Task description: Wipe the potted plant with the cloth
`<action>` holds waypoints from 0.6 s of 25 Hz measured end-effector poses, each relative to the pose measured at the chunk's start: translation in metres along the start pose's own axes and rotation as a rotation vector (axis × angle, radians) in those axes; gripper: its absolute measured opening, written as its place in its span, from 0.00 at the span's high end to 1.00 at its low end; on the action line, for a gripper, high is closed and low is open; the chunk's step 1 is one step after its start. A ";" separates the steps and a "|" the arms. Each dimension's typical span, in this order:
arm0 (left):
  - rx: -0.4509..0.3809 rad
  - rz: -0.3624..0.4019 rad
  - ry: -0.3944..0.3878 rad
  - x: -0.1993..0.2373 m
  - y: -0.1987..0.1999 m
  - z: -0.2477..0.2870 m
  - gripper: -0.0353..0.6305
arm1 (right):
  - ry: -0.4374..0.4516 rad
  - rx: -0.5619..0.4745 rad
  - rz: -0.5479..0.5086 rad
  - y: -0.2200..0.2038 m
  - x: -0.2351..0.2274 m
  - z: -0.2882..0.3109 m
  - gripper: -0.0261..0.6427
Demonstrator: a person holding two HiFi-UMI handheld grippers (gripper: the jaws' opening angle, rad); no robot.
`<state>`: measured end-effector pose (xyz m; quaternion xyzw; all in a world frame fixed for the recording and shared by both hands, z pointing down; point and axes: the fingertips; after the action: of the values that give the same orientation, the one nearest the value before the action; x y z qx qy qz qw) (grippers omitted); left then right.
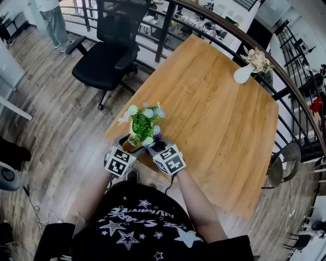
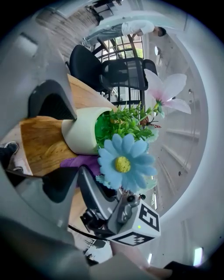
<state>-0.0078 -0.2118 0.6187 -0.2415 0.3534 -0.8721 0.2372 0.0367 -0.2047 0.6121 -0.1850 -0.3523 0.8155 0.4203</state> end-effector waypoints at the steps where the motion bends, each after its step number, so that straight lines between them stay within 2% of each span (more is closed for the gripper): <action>1: 0.001 0.003 -0.008 -0.004 -0.001 0.000 0.42 | -0.008 0.001 0.007 -0.001 -0.002 -0.001 0.84; 6: 0.026 0.081 -0.054 -0.012 -0.009 -0.006 0.42 | -0.025 0.009 0.021 -0.006 -0.007 -0.005 0.84; 10: 0.045 0.173 -0.061 0.008 -0.006 -0.018 0.42 | -0.035 0.012 0.031 -0.006 -0.006 -0.004 0.84; 12: 0.028 0.197 -0.102 0.021 0.004 -0.021 0.42 | -0.040 0.012 0.040 -0.006 -0.007 -0.005 0.84; 13: 0.014 0.214 -0.138 0.024 0.011 -0.021 0.39 | -0.042 0.012 0.044 -0.006 -0.007 -0.005 0.84; 14: 0.003 0.243 -0.176 0.027 0.017 -0.020 0.29 | -0.044 0.013 0.048 -0.006 -0.008 -0.005 0.84; 15: 0.002 0.286 -0.211 0.029 0.021 -0.018 0.24 | -0.046 0.013 0.053 -0.007 -0.008 -0.005 0.84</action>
<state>-0.0355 -0.2328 0.5990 -0.2787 0.3565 -0.7996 0.3948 0.0474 -0.2063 0.6138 -0.1725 -0.3515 0.8327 0.3915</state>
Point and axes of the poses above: the fingertips, and each gripper's own axes: z forward along the fingers, x to its left, y out of its top, and after that the axes turned 11 degrees about -z, right-handed
